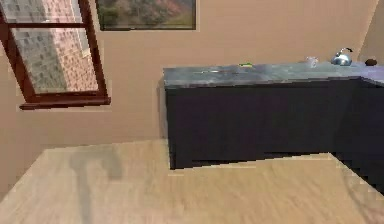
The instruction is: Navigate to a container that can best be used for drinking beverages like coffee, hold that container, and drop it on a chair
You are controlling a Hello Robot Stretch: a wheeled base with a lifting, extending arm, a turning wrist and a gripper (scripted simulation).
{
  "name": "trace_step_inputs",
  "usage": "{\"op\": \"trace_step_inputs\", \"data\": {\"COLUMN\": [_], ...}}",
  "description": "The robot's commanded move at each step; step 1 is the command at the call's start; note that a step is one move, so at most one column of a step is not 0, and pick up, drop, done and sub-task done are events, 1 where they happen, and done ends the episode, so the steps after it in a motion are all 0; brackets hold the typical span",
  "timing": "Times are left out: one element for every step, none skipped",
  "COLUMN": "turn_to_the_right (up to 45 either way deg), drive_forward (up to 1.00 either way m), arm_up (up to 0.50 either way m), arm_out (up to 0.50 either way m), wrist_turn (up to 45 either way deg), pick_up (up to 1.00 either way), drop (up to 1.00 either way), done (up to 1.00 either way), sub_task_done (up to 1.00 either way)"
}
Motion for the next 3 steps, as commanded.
{"op": "trace_step_inputs", "data": {"turn_to_the_right": [33.0,0.0,6.0], "drive_forward": [0.00,1.00,0.00], "arm_up": [0.00,0.00,0.00], "arm_out": [0.00,0.00,0.00], "wrist_turn": [0.0,0.0,0.0], "pick_up": [0.00,0.00,0.00], "drop": [0.00,0.00,0.00], "done": [0.00,0.00,0.00], "sub_task_done": [0.00,0.00,0.00]}}
